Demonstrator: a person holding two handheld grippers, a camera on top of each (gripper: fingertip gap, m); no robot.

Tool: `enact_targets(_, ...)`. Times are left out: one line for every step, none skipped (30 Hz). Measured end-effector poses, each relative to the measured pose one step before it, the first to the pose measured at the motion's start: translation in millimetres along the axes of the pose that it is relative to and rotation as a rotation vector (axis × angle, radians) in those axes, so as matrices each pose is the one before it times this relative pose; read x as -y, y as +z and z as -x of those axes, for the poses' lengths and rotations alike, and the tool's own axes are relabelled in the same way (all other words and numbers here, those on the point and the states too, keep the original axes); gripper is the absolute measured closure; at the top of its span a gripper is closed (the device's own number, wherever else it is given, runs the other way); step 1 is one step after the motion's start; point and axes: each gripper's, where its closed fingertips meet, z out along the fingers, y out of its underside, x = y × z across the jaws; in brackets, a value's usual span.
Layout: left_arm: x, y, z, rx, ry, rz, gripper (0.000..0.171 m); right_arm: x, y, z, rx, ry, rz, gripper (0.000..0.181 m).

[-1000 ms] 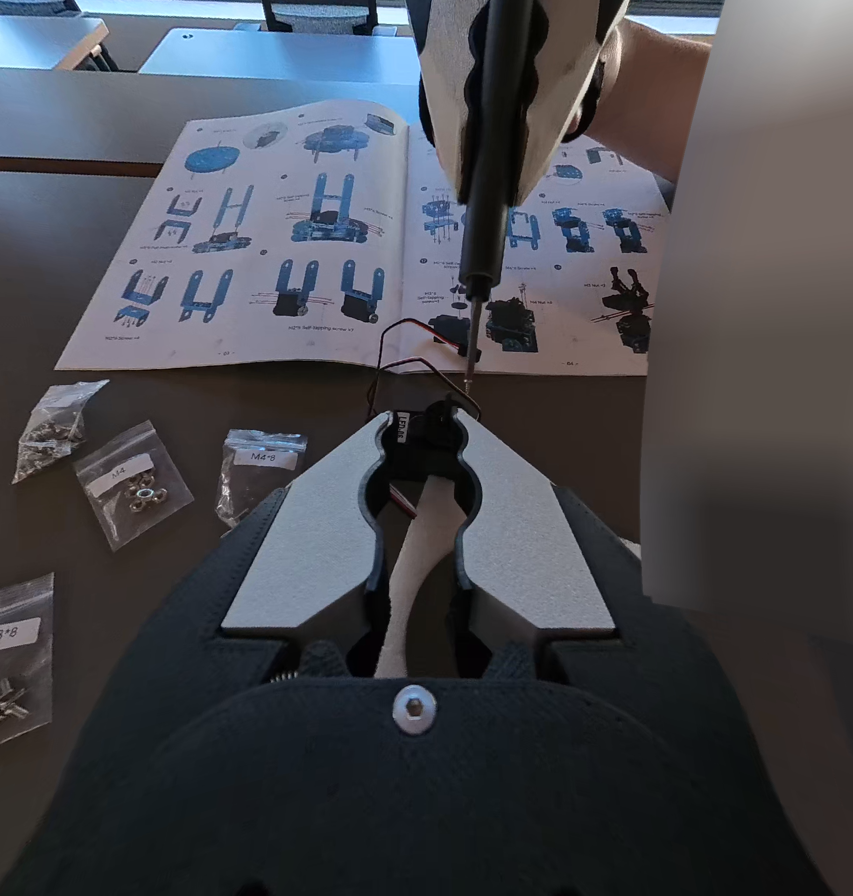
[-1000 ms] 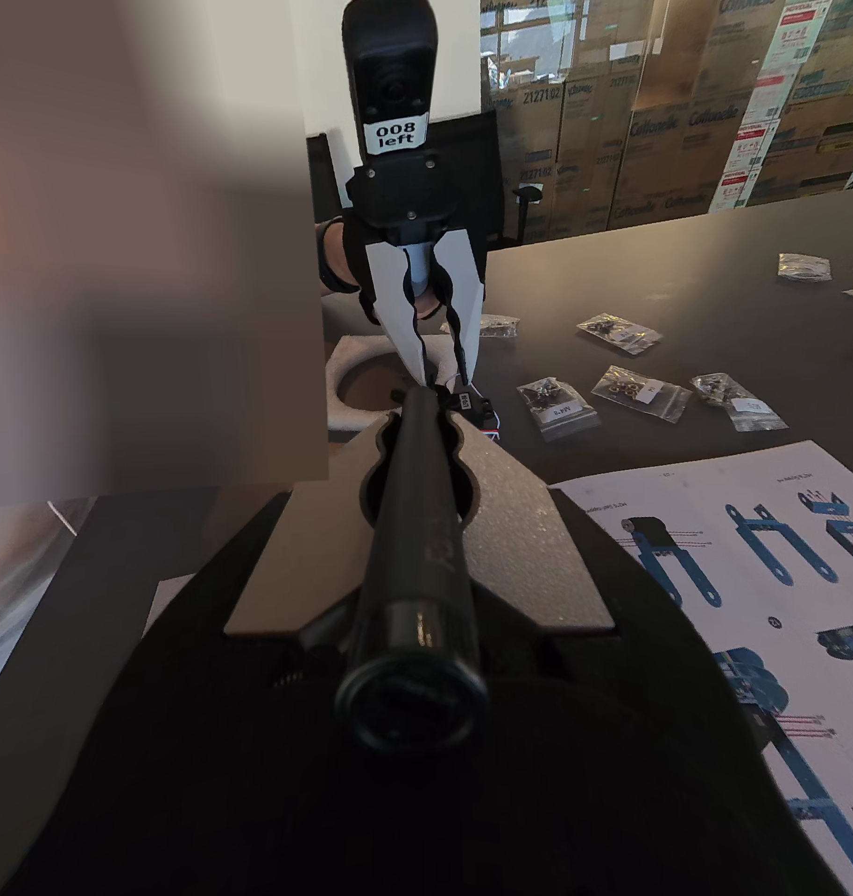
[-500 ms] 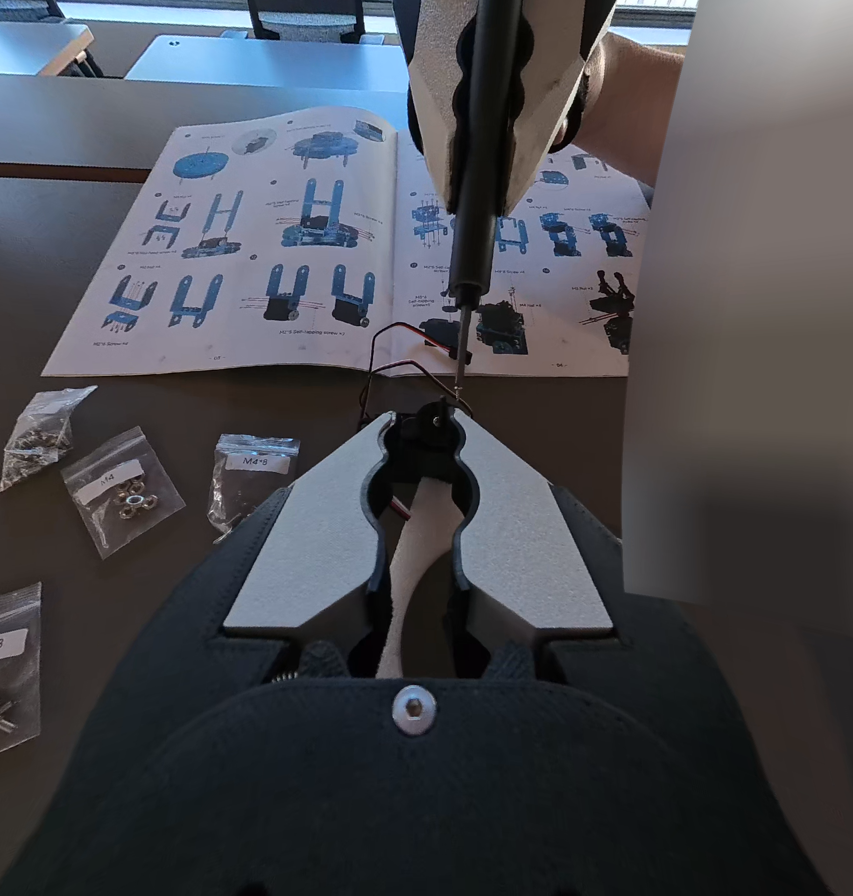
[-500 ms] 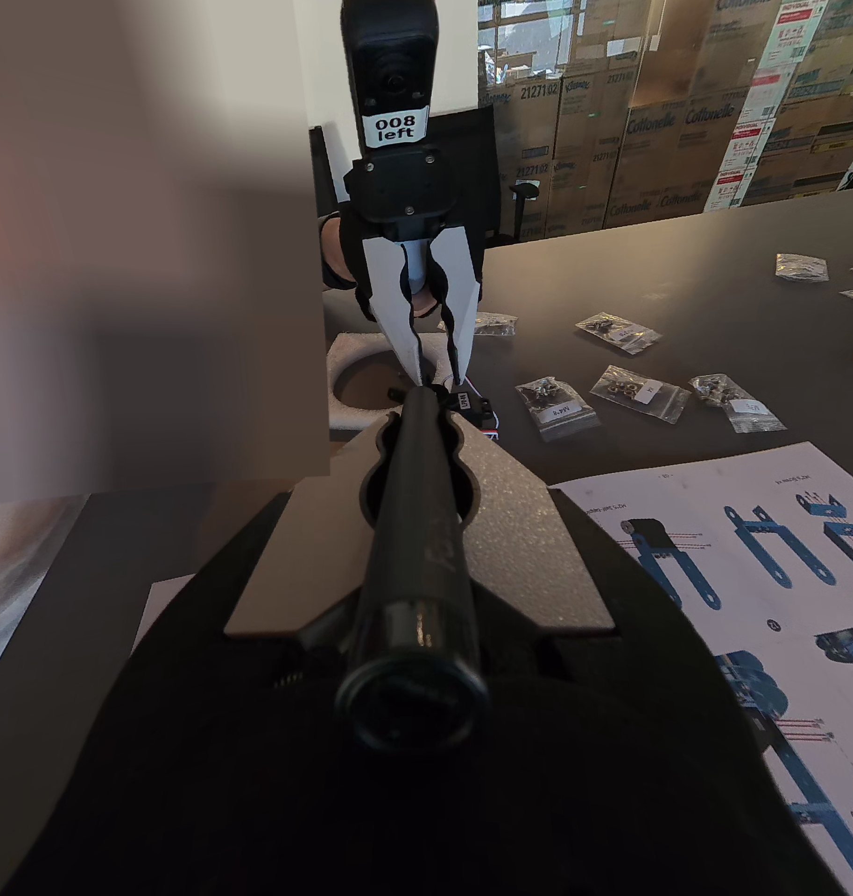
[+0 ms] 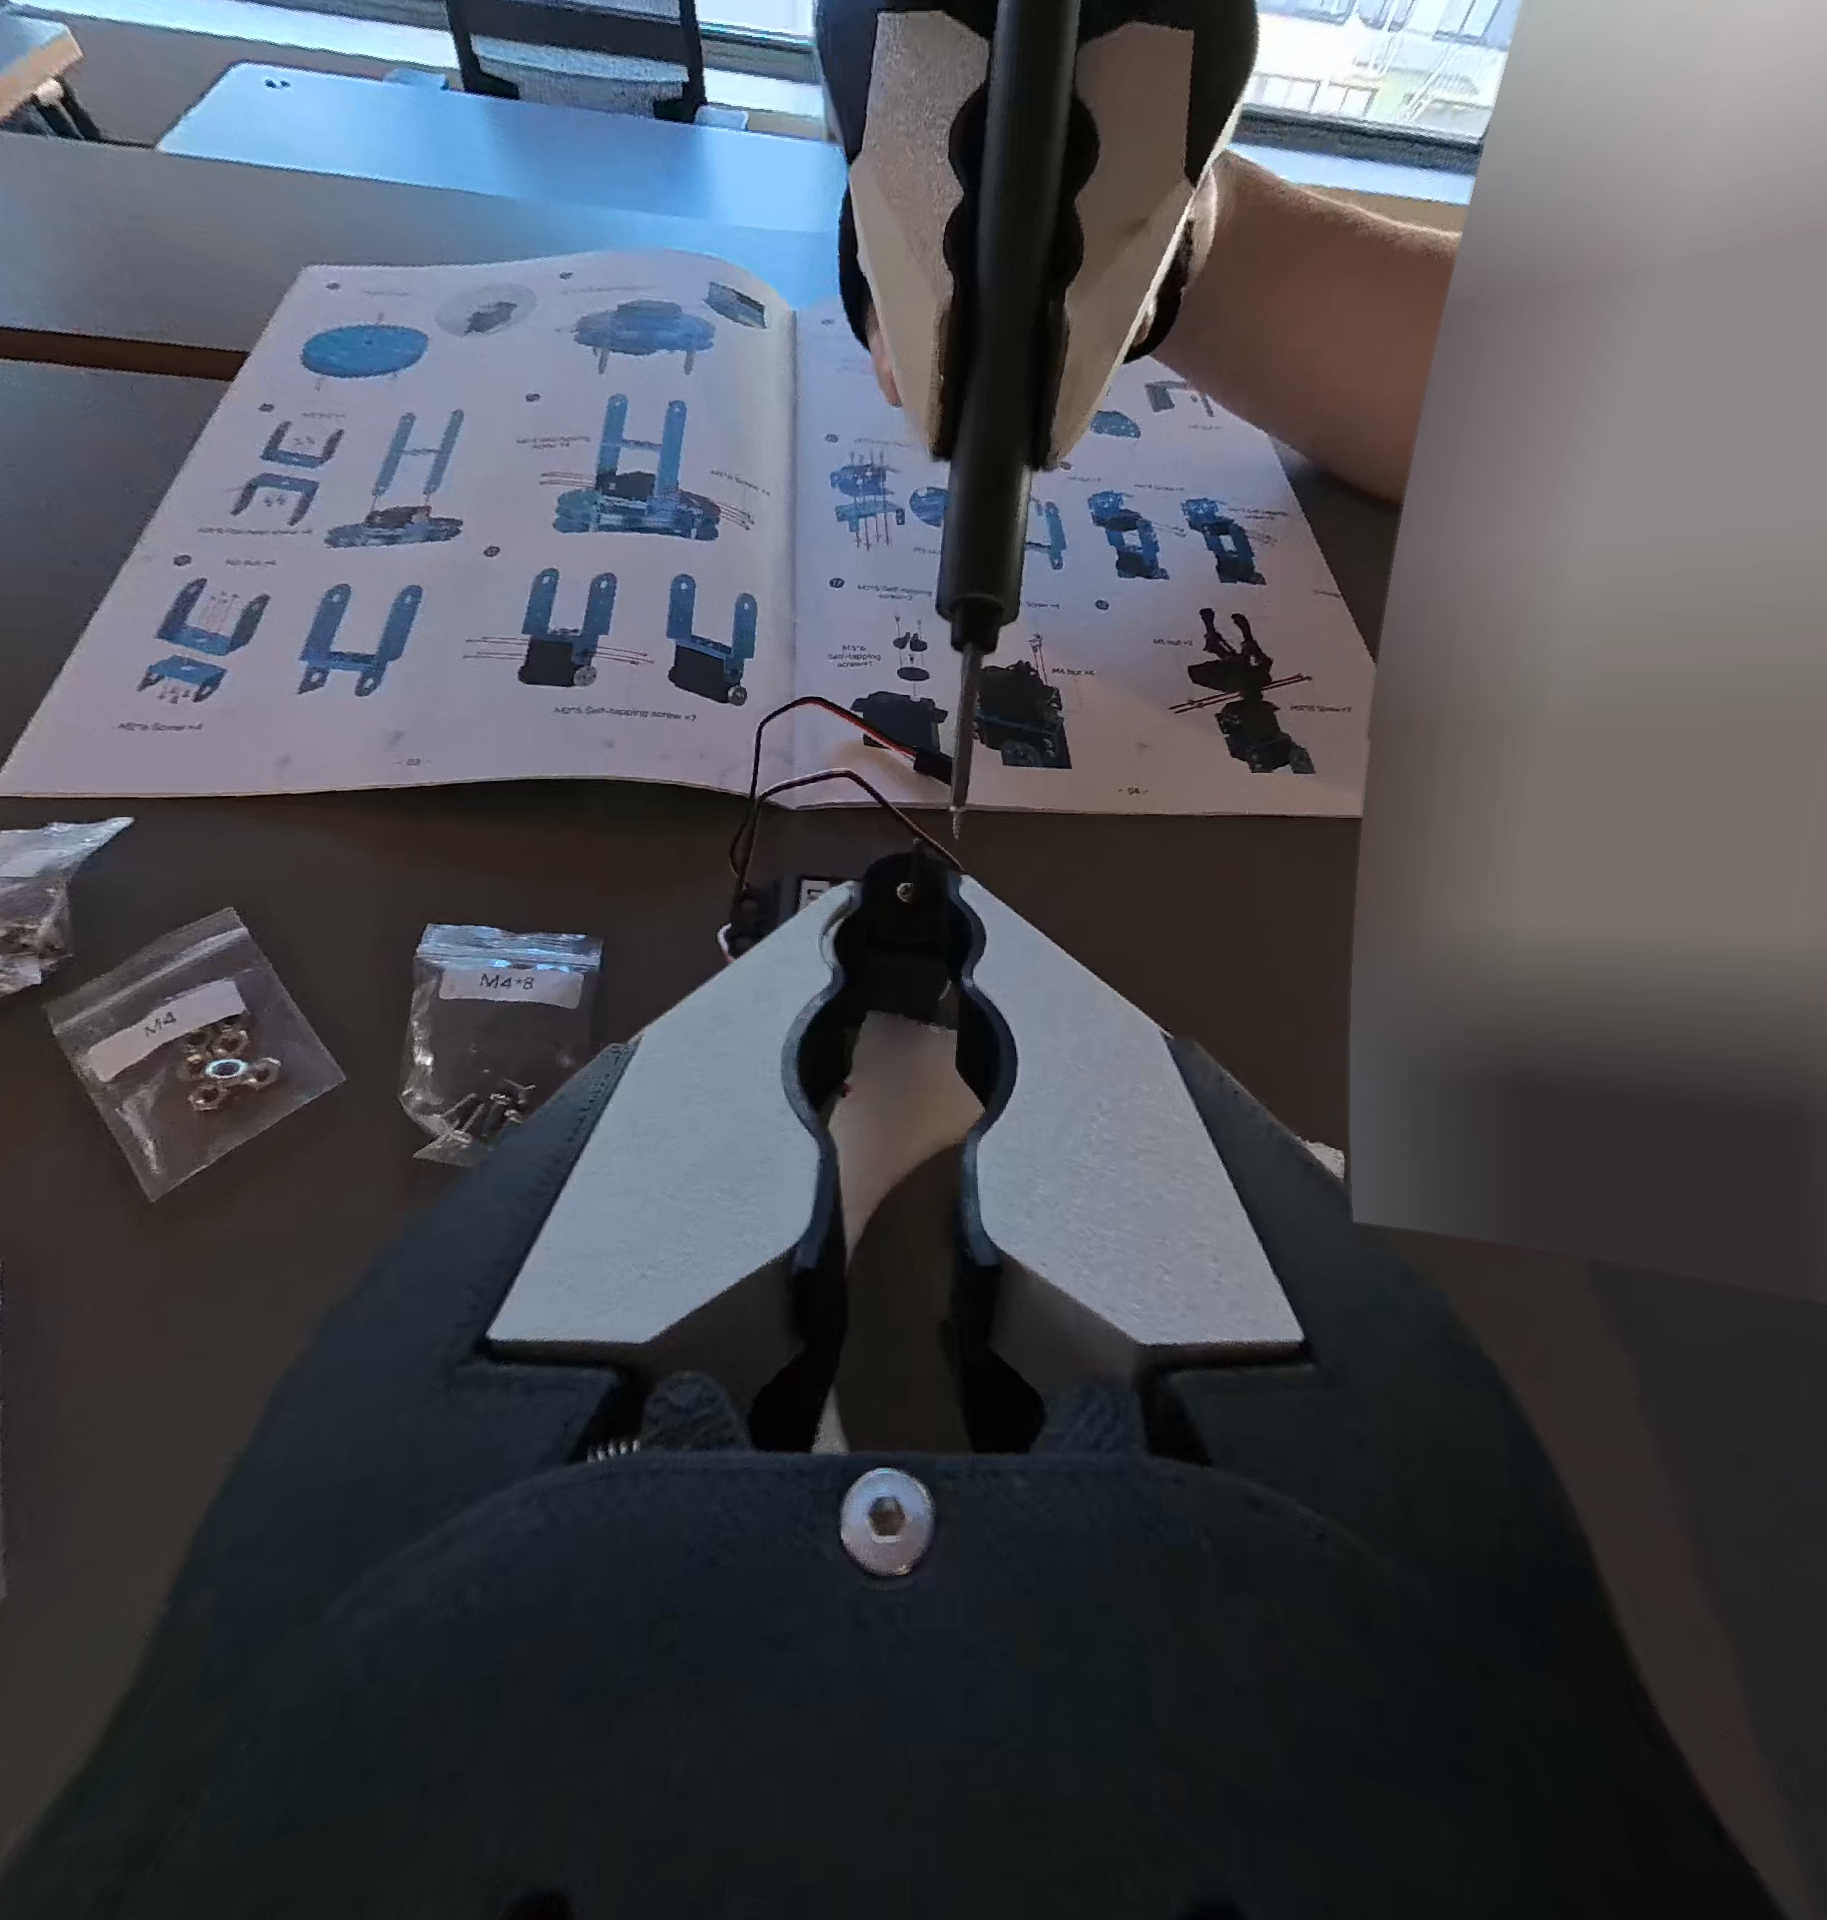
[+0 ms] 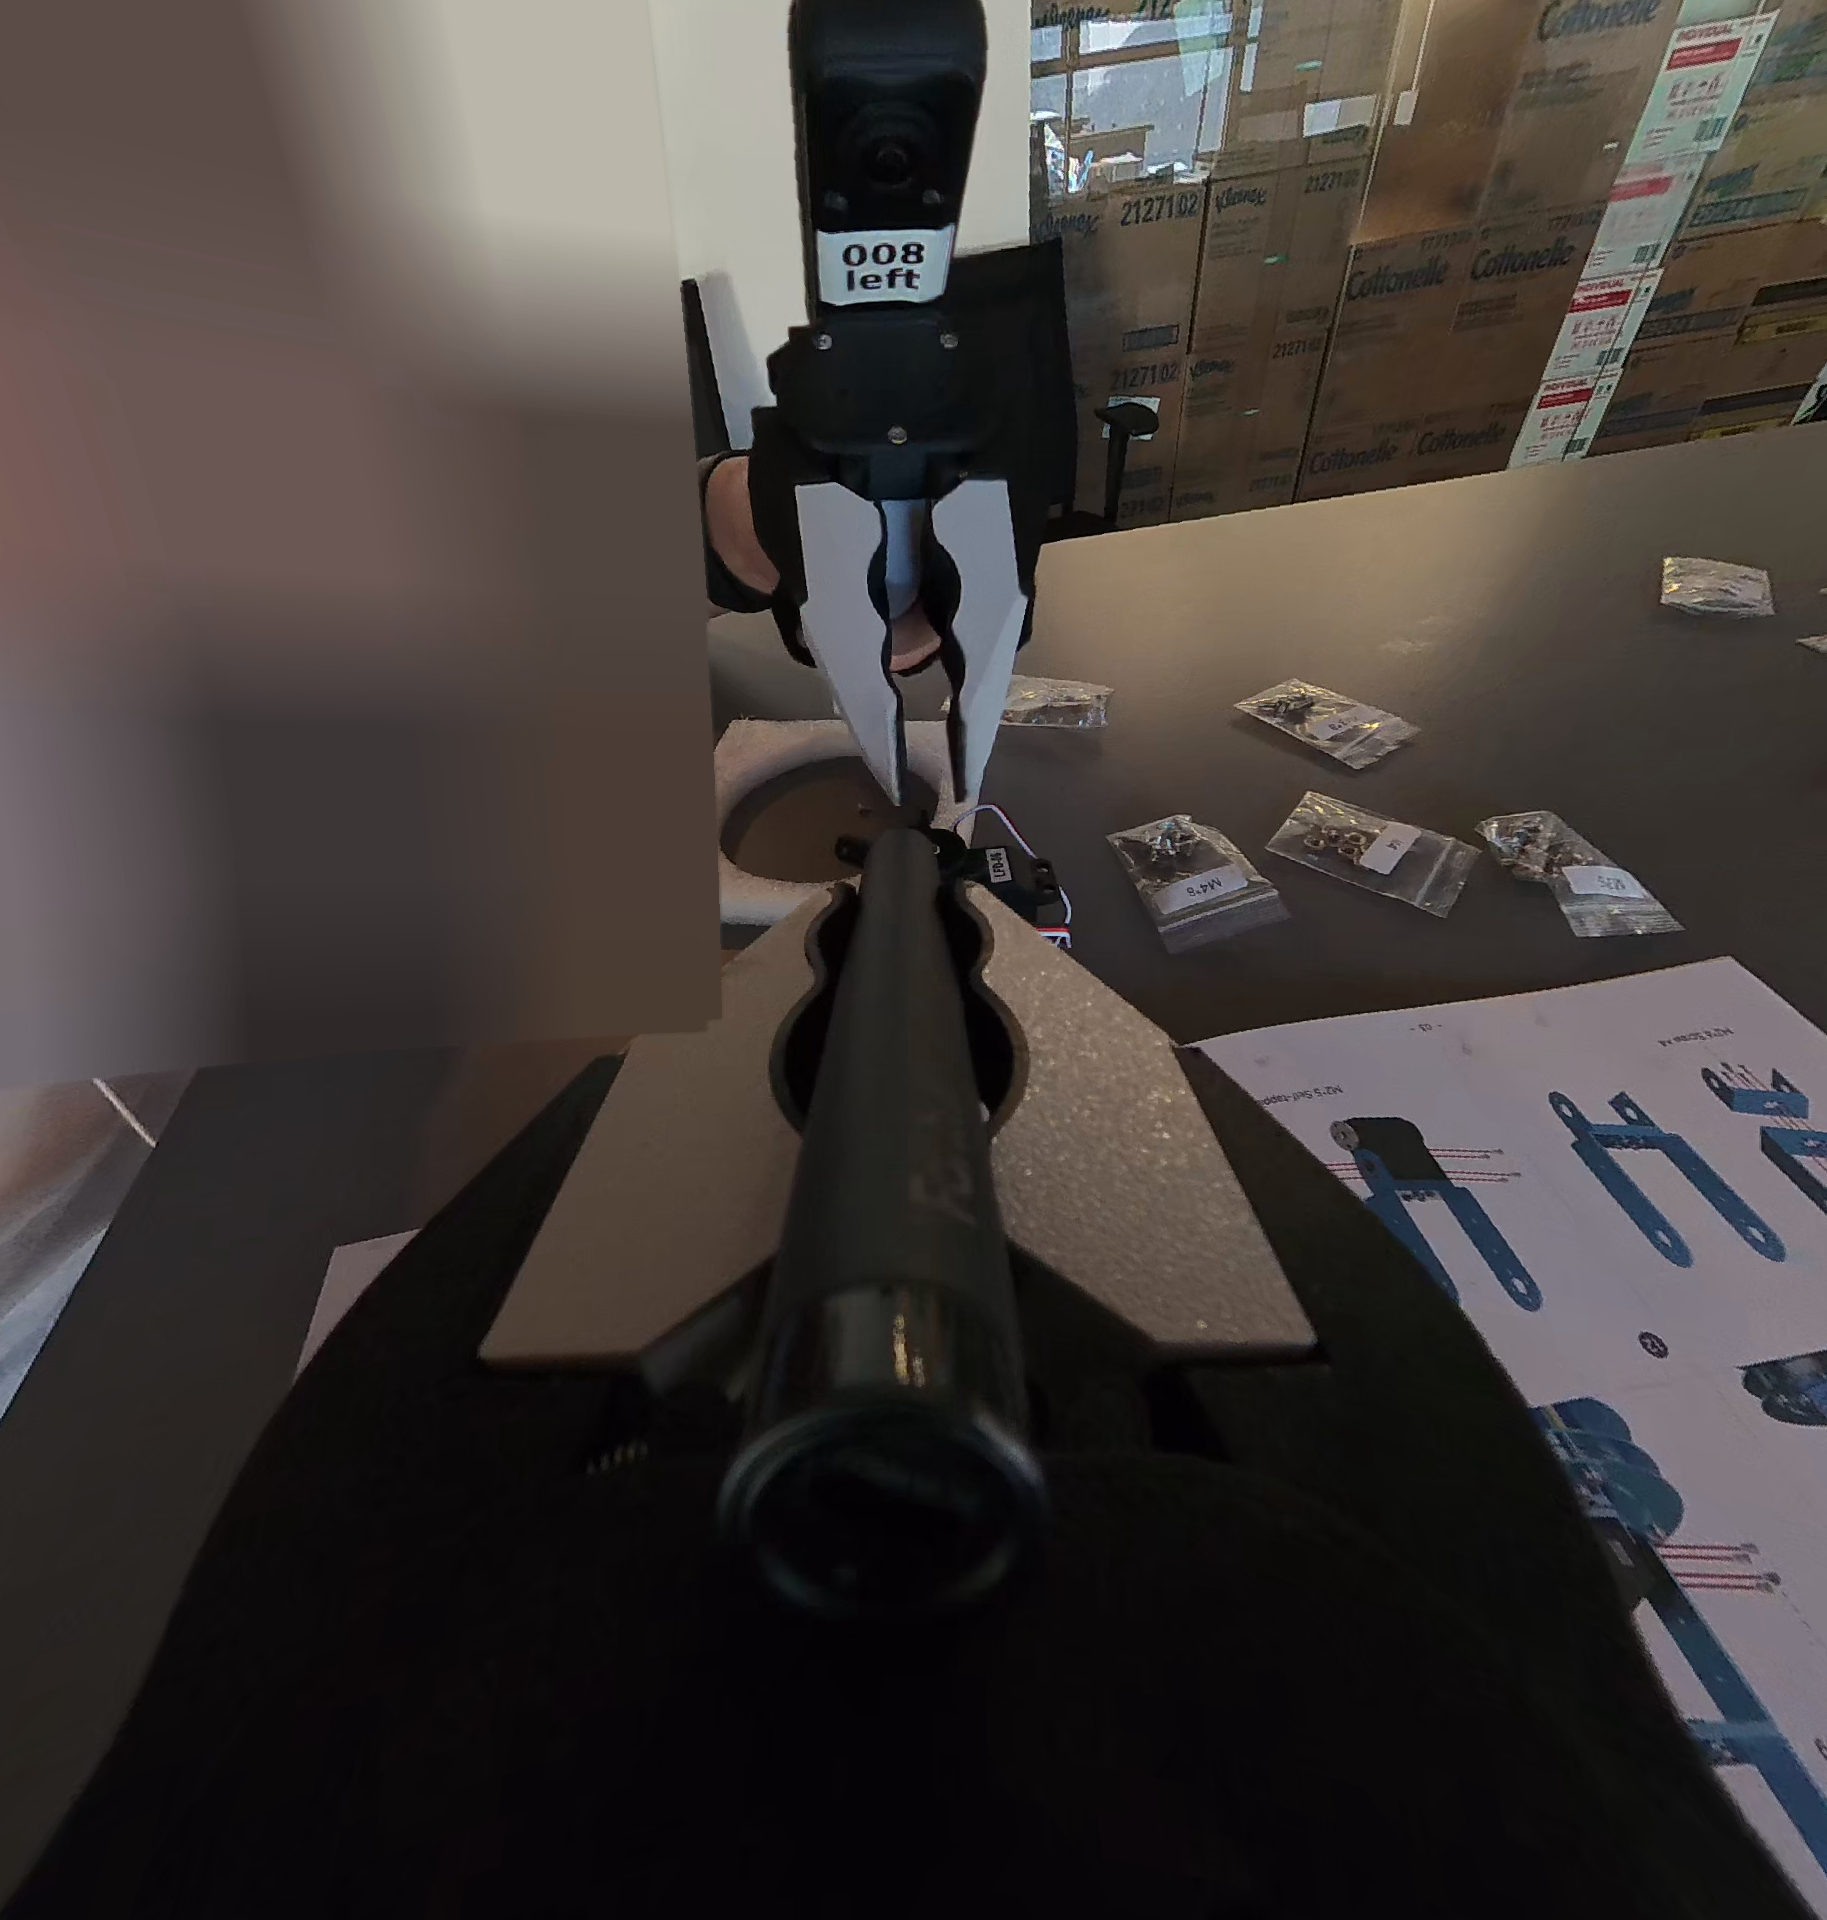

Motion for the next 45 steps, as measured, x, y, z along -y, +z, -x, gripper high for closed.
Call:
enact_targets(-0.87,1.22,-0.94,-0.0102,-0.0051,0.00149,0.160,0.33,-0.32,-0.17,-0.0005,0.0005,-0.0015,0.166)
enact_targets(-0.87,1.01,0.16,-0.0014,-0.0012,0.00209,0.161,0.23,-0.29,-0.01,0.0002,0.0006,-0.0007,0.166)
enact_targets(-0.70,0.65,0.42,0.0017,0.0029,0.00130,0.161,-0.09,-0.16,-0.05,-0.0005,-0.0001,0.0004,0.165)
enact_targets(-0.42,0.37,0.20,0.0014,0.0029,0.00021,0.162,-0.12,-0.06,-0.10,-0.0004,-0.0006,0.0009,0.165)
enact_targets(-0.11,0.36,0.13,-0.0002,0.0009,-0.00140,0.163,-0.33,0.10,0.04,0.0003,0.0006,0.0012,0.166)
enact_targets(-0.21,0.31,-0.40,-0.0040,0.0010,-0.00069,0.165,-0.20,0.13,-0.10,-0.0001,0.0004,0.0012,0.166)
enact_targets(-0.69,0.39,-0.02,-0.0016,0.0011,0.00232,0.165,-0.42,0.05,0.01,0.0002,0.0002,0.0019,0.166)
enact_targets(-0.54,0.37,0.40,0.0014,0.0013,0.00188,0.166,-0.34,0.02,-0.04,0.0003,0.0003,0.0012,0.165)
enact_targets(-0.16,0.05,-0.04,-0.0013,0.0025,-0.00042,0.170,-0.30,0.08,-0.06,0.0004,0.0010,0.0011,0.165)
enact_targets(0.22,-0.08,-0.11,-0.0021,0.0035,-0.00265,0.171,-0.15,0.08,-0.20,0.0000,0.0006,-0.0001,0.165)
enact_targets(0.62,-0.20,0.22,0.0008,0.0036,-0.00400,0.171,-0.02,-0.01,0.04,0.0005,0.0005,-0.0006,0.166)
enact_targets(0.50,-0.13,0.17,-0.0002,0.0041,-0.00339,0.171,0.13,0.06,0.03,0.0002,0.0000,-0.0009,0.166)
enact_targets(0.51,-0.12,0.11,-0.0012,0.0058,-0.00237,0.171,0.27,-0.03,-0.08,-0.0012,-0.0012,-0.0015,0.166)
enact_targets(0.87,-0.19,0.92,0.0046,0.0089,-0.00415,0.171,0.56,-0.04,-0.03,-0.0019,-0.0025,-0.0024,0.165)
enact_targets(1.23,-0.47,1.30,0.0070,0.0127,-0.00802,0.171,0.83,-0.13,0.06,-0.0013,-0.0019,-0.0031,0.165)
enact_targets(1.48,-0.58,0.68,0.0044,0.0144,-0.00999,0.171,0.72,-0.21,0.28,0.0006,-0.0004,-0.0022,0.166)
enact_targets(1.62,-0.55,-0.20,-0.0001,0.0147,-0.01117,0.171,0.70,-0.22,-0.20,-0.0029,-0.0003,-0.0021,0.166)
enact_targets(1.26,-0.22,-1.20,-0.0047,0.0148,-0.00937,0.171,0.76,-0.24,-0.69,-0.0059,0.0016,-0.0016,0.166)
enact_targets(0.27,-0.06,-0.25,0.0025,0.0136,-0.00216,0.171,0.68,-0.24,0.17,0.0011,0.0031,-0.0025,0.166)
enact_targets(-0.55,-0.04,0.60,0.0091,0.0137,0.00385,0.171,0.98,-0.38,0.34,0.0024,0.0052,-0.0042,0.166)
enact_targets(-0.11,-0.02,0.17,0.0077,0.0159,0.00324,0.171,0.85,-0.39,-0.85,-0.0033,0.0099,-0.0034,0.166)
enact_targets(0.14,0.02,-0.15,0.0066,0.0175,0.00152,0.171,0.84,-0.39,-0.73,-0.0034,0.0098,-0.0016,0.166)
enact_targets(-0.33,0.15,-0.92,0.0012,0.0159,0.00367,0.171,0.82,-0.60,0.22,0.0016,0.0048,-0.0016,0.166)
enact_targets(-0.80,0.54,-1.11,-0.0030,0.0117,0.00564,0.171,0.87,-0.68,-0.08,-0.0030,0.0030,0.0025,0.166)
enact_targets(-1.22,0.70,-0.69,-0.0012,0.0095,0.00718,0.171,1.70,-1.00,-0.20,-0.0077,-0.0005,0.0010,0.166)
enact_targets(-1.60,0.98,-0.31,0.0010,0.0094,0.00799,0.171,2.20,-0.81,0.75,-0.0037,-0.0032,0.0001,0.167)
enact_targets(-0.85,0.84,-0.57,-0.0020,0.0082,0.00328,0.171,2.82,-0.60,1.53,-0.0006,-0.0015,0.0002,0.167)
enact_targets(-0.09,0.53,-1.01,-0.0051,0.0042,-0.00137,0.171,3.02,-0.49,1.51,-0.0009,-0.0033,0.0045,0.167)
enact_targets(0.16,0.41,-0.52,-0.0027,0.0011,-0.00036,0.171,3.26,-0.68,0.82,-0.0052,-0.0122,0.0069,0.166)
enact_targets(0.03,0.02,-0.76,-0.0035,0.0024,0.00025,0.171,3.28,-0.63,0.26,-0.0063,-0.0110,0.0109,0.166)
enact_targets(0.05,0.00,-0.85,-0.0039,0.0038,0.00010,0.171,3.17,-0.25,0.16,-0.0012,-0.0065,0.0156,0.166)
enact_targets(-0.36,0.01,0.35,0.0038,0.0040,0.00178,0.171,3.41,-0.25,0.32,0.0023,-0.0097,0.0148,0.166)
enact_targets(-0.13,-0.09,0.45,0.0045,0.0055,0.00033,0.171,2.73,0.07,0.29,0.0068,-0.0116,0.0185,0.166)
enact_targets(0.29,-0.45,-0.01,0.0011,0.0062,-0.00224,0.171,2.16,0.31,-0.35,0.0085,-0.0105,0.0233,0.166)
enact_targets(0.07,-0.63,0.70,0.0053,0.0054,-0.00215,0.171,1.91,0.57,-0.76,0.0120,-0.0118,0.0255,0.166)
enact_targets(0.08,-0.80,0.88,0.0049,0.0049,-0.00347,0.171,2.55,1.01,-0.78,0.0170,-0.0126,0.0224,0.165)
enact_targets(0.27,-0.76,0.57,0.0022,0.0036,-0.00526,0.171,3.51,1.45,-0.80,0.0207,-0.0099,0.0173,0.166)
enact_targets(0.20,-0.75,1.08,0.0060,0.0022,-0.00561,0.171,3.55,1.68,-0.84,0.0241,-0.0057,0.0190,0.166)
enact_targets(0.48,-0.52,0.71,0.0033,0.0029,-0.00602,0.171,3.22,1.81,-0.67,0.0255,-0.0062,0.0237,0.165)
enact_targets(0.31,-0.16,-0.12,-0.0011,0.0044,-0.00328,0.171,2.45,1.75,-0.98,0.0210,-0.0110,0.0298,0.166)
enact_targets(-0.48,0.16,0.47,0.0038,0.0056,0.00279,0.171,1.78,1.66,-1.34,0.0161,-0.0163,0.0308,0.166)
enact_targets(-1.04,0.26,0.61,0.0057,0.0060,0.00564,0.171,1.31,1.52,-1.58,0.0131,-0.0139,0.0253,0.165)
enact_targets(-0.88,0.13,0.20,0.0026,0.0045,0.00446,0.171,1.00,1.25,-2.48,0.0083,-0.0064,0.0135,0.166)
enact_targets(-0.75,-0.10,0.00,0.0012,0.0023,0.00292,0.171,-0.47,1.04,-1.44,0.0150,0.0002,0.0091,0.165)
enact_targets(-0.36,-0.22,-0.07,0.0001,0.0005,0.00039,0.171,-2.01,0.71,-0.42,0.0177,0.0003,0.0040,0.166)
